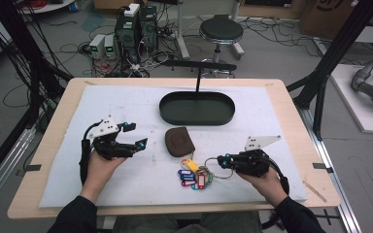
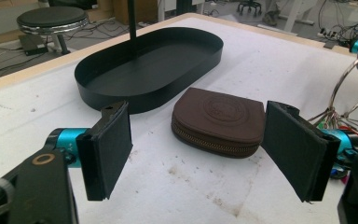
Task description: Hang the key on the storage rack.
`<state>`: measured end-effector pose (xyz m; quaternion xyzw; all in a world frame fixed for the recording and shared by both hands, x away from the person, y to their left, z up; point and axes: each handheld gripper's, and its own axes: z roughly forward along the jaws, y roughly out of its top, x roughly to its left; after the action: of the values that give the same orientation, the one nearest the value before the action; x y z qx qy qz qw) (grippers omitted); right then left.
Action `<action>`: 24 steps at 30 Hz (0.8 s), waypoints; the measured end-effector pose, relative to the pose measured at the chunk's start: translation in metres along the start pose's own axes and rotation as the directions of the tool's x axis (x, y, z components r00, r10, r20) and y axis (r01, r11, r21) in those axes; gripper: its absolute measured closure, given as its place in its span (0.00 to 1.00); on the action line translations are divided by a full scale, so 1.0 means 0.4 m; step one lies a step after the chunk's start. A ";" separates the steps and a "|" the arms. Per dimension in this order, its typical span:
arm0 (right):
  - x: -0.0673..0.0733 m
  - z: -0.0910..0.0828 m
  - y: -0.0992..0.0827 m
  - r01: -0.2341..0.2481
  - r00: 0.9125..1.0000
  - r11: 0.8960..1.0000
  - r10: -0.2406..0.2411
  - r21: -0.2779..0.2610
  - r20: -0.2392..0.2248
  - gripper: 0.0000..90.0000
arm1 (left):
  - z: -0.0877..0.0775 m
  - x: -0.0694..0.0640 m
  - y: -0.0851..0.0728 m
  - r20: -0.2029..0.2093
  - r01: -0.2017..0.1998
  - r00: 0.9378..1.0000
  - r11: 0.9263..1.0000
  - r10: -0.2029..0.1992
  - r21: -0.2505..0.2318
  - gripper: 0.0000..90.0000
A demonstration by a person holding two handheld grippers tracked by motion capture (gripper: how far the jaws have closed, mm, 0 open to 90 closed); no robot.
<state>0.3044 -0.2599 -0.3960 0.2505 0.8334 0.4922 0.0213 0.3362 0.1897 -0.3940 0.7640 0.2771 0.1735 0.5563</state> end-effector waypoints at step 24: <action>-0.059 -0.127 0.192 0.118 0.987 0.984 -0.102 -0.133 0.120 0.98 | 0.006 -0.004 -0.006 0.004 -0.016 1.000 1.000 0.016 0.000 0.27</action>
<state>0.3412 -0.2815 -0.3112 0.2292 0.8070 0.5324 0.1130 0.3358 0.1876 -0.3969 0.7666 0.2699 0.1763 0.5554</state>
